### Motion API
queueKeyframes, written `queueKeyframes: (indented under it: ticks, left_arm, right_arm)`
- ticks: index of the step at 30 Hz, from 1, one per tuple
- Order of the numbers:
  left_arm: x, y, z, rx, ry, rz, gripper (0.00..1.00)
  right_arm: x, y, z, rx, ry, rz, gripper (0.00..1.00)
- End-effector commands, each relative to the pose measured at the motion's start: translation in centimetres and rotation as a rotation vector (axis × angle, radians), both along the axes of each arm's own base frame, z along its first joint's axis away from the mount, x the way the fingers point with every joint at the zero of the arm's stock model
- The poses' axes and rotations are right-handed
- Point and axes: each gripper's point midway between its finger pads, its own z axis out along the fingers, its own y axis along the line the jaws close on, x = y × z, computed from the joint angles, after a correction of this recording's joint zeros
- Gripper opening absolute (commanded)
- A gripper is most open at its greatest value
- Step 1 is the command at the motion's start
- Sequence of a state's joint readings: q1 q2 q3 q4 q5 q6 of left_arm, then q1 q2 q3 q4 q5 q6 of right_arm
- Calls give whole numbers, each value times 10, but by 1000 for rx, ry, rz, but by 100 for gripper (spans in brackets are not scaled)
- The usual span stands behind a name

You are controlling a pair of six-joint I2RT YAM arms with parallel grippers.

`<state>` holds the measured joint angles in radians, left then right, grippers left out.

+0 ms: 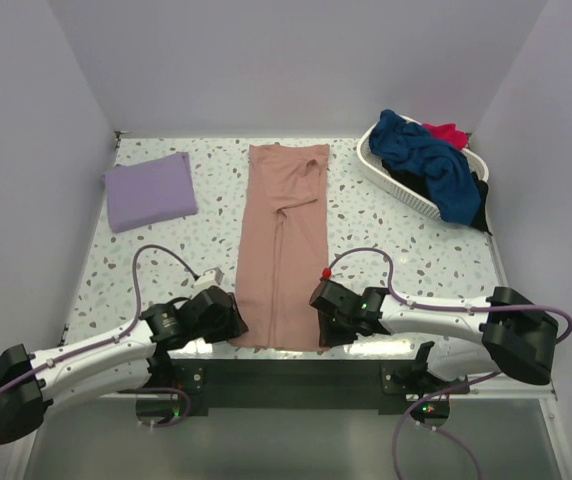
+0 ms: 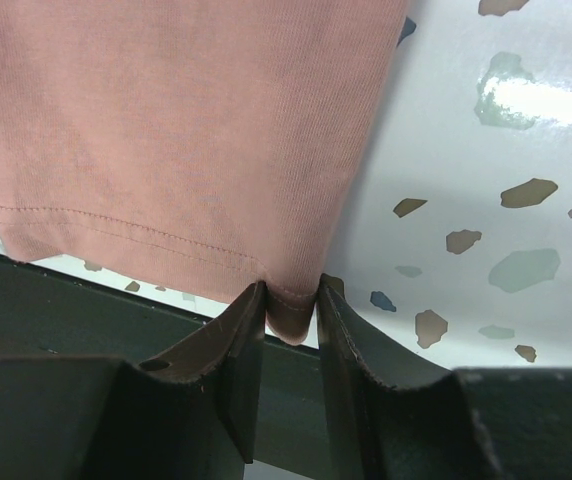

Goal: Fold and stack the t-shirts
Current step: Fold the tshirt

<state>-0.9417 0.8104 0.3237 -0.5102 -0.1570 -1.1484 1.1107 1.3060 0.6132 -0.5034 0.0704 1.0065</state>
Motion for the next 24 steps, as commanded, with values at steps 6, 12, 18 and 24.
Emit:
queueKeyframes:
  ticks: [6, 12, 18, 24]
  left_arm:
    - [-40, 29, -33, 133, 179, -23, 41]
    - [-41, 28, -32, 134, 181, -32, 14]
    - [-37, 24, -21, 131, 167, -49, 0]
    - [-20, -8, 15, 21, 104, -75, 0]
  right_arm:
    - [0, -14, -12, -52, -10, -22, 31]
    - [-1, -10, -12, -41, -7, -12, 20]
    - [-2, -10, -3, -45, 1, 3, 0]
    - [8, -5, 31, -8, -61, 9, 0]
